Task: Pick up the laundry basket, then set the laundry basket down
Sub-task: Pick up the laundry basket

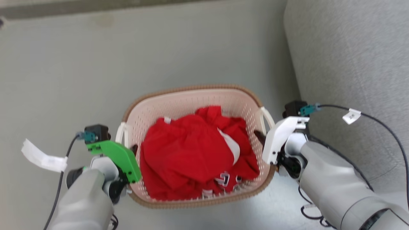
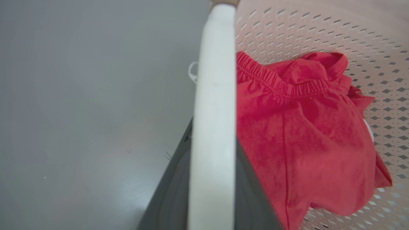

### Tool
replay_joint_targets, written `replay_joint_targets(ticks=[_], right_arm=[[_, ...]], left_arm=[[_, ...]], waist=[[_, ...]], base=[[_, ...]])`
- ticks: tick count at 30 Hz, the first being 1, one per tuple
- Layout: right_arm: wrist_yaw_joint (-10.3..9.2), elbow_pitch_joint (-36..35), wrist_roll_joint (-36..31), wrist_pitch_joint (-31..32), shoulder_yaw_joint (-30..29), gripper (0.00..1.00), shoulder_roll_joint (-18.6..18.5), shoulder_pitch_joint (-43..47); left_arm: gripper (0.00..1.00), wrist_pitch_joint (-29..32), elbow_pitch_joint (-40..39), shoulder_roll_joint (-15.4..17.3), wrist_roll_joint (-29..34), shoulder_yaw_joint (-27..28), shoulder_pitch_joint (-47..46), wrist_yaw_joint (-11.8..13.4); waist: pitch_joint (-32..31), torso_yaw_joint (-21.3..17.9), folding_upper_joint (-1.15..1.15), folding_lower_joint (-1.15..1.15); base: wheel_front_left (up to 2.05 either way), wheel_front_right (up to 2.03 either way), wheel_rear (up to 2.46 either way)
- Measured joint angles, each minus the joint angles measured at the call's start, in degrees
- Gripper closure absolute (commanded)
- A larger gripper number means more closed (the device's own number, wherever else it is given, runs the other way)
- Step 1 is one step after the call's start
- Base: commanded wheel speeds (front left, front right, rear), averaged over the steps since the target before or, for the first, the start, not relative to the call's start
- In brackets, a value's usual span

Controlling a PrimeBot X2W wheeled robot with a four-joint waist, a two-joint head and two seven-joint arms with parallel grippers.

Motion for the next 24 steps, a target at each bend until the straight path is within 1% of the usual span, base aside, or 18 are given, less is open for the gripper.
replay_joint_targets(ticks=[15,22,24], right_arm=[[-0.02,0.03,3.23,5.03,1.69,1.0,0.0,6.08],[-0.07,0.21,4.15,7.16,2.26,1.0,-0.08,7.78],[-0.54,0.19,4.37,7.81,2.44,1.0,-0.08,7.89]], left_arm=[[1.0,2.81,1.53,-0.67,-2.34,-0.81,6.09,0.0],[1.0,4.54,2.21,-0.94,-2.77,-1.47,7.32,0.0],[1.0,4.99,2.24,-0.96,-2.82,-1.51,7.37,0.0]], waist=[[-11.14,-1.4,0.0,0.0],[-14.45,-1.9,0.0,0.0],[-15.24,-1.98,0.0,0.0]], base=[[0.0,0.0,0.0],[0.0,0.0,0.0],[0.0,0.0,0.0]])
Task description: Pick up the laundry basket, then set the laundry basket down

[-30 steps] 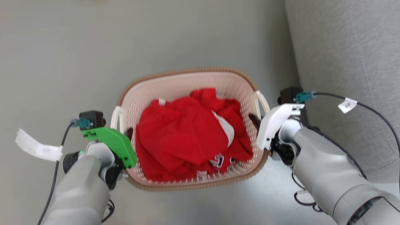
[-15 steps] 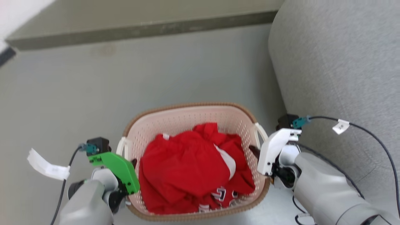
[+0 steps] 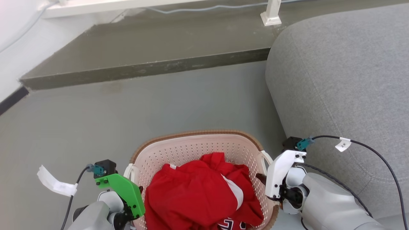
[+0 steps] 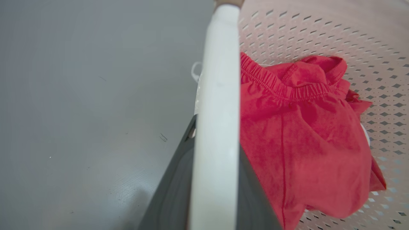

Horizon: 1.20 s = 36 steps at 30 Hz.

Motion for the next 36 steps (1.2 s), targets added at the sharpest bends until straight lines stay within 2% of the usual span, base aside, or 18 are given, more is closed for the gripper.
replay_joint_targets(ticks=[13,36], right_arm=[[-0.57,-0.09,1.02,2.47,1.18,1.0,0.0,0.32],[-1.27,-0.51,2.15,3.03,2.47,1.0,-0.04,0.43]], left_arm=[[1.0,1.81,0.64,-0.01,-0.36,-0.04,0.51,0.0],[1.0,2.31,1.33,-0.03,-0.51,-0.15,0.52,0.0]], waist=[[-1.95,-0.12,0.0,0.0],[-2.33,-0.76,0.0,0.0]], base=[[0.0,0.0,0.0],[0.0,0.0,0.0]])
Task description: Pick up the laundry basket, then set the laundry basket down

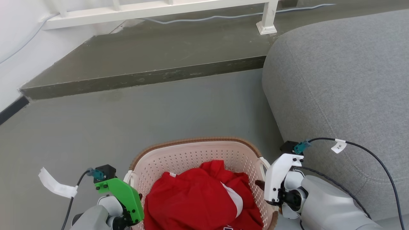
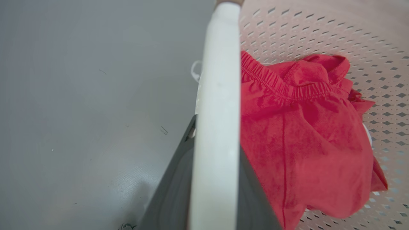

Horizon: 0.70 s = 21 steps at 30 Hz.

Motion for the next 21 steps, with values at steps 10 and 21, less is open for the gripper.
replay_joint_targets(ticks=[10,21], right_arm=[[-0.16,-0.22,0.35,-0.01,0.35,1.0,-0.08,-0.01],[-0.23,-0.45,0.86,-0.08,0.81,1.0,-0.16,-0.02]], left_arm=[[1.0,-0.01,0.09,0.0,0.0,-0.01,-0.01,0.0],[1.0,-0.1,0.23,0.03,-0.01,-0.02,-0.01,0.0]], waist=[[0.25,-0.04,0.0,0.0],[0.85,-0.12,0.0,0.0]], base=[[0.0,0.0,0.0],[0.0,0.0,0.0]])
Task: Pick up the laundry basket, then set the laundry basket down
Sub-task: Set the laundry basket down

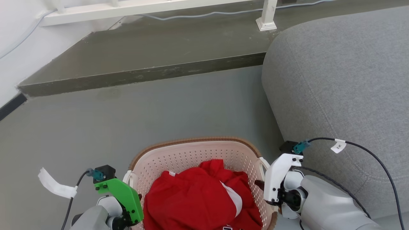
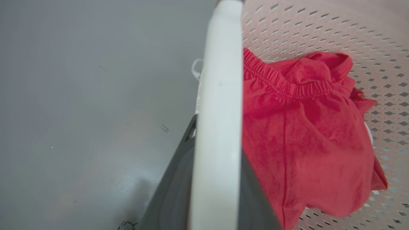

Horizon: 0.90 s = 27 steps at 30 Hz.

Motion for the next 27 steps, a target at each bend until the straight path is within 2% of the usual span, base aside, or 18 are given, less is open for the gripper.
replay_joint_targets(ticks=[11,27], right_arm=[[0.0,-0.98,0.02,-1.21,0.3,1.0,-0.24,-1.78],[-0.4,-2.14,-0.04,-4.44,0.34,1.0,-0.48,-7.04]], left_arm=[[1.0,-1.26,-0.7,0.48,-0.01,0.04,-0.57,0.0],[1.0,-3.77,-2.97,2.11,0.31,-0.1,-5.71,-0.01]], waist=[[2.13,-0.15,0.0,0.0],[9.75,-0.23,0.0,0.0]], base=[[0.0,0.0,0.0],[0.0,0.0,0.0]])
